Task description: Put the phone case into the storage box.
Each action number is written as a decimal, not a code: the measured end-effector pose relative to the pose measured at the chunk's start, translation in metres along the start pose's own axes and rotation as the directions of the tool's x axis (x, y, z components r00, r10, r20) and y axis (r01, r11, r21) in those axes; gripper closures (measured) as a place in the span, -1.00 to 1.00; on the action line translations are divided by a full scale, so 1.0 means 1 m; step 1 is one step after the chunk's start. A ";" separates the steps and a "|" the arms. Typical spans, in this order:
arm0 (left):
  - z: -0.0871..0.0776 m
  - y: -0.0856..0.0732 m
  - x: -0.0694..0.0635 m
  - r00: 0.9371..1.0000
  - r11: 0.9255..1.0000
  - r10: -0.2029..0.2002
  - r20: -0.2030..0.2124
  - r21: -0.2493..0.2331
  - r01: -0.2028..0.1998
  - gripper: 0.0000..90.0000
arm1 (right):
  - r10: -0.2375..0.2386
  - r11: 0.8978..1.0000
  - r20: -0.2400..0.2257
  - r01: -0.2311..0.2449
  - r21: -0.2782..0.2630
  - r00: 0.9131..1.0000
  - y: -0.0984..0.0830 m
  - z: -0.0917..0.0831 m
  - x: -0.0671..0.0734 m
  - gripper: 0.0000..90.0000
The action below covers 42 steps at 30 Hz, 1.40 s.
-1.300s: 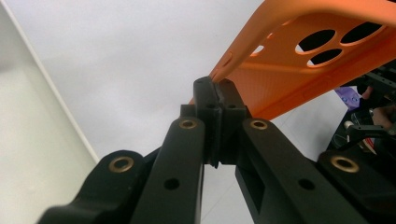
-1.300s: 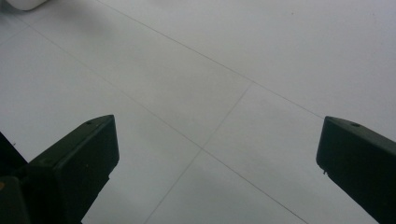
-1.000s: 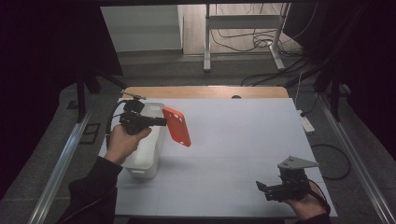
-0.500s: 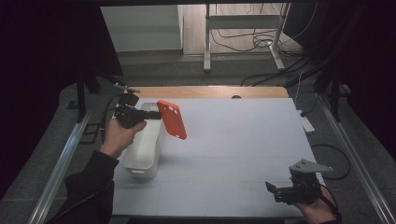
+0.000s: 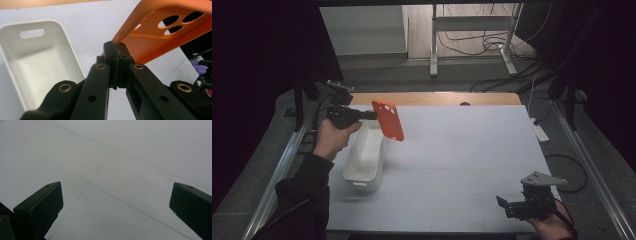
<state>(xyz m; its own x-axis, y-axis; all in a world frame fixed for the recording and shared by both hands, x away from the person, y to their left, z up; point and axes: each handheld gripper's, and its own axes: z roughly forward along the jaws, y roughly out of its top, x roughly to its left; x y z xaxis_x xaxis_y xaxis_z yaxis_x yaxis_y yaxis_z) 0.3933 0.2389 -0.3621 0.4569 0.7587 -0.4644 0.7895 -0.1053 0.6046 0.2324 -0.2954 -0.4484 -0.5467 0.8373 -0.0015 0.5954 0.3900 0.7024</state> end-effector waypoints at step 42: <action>-0.016 0.025 0.055 0.979 0.993 -0.114 -0.168 -0.050 0.107 0.99 | -0.024 1.000 -0.015 0.024 0.007 1.000 0.000 0.001 0.002 -1.00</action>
<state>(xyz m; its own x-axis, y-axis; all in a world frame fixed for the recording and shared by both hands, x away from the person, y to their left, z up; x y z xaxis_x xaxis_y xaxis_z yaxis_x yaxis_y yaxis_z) 0.4312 0.2877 -0.3626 0.2886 0.8627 -0.4153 0.8126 0.0087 0.5828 0.2315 -0.2937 -0.4491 -0.5697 0.8218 -0.0079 0.5859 0.4128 0.6974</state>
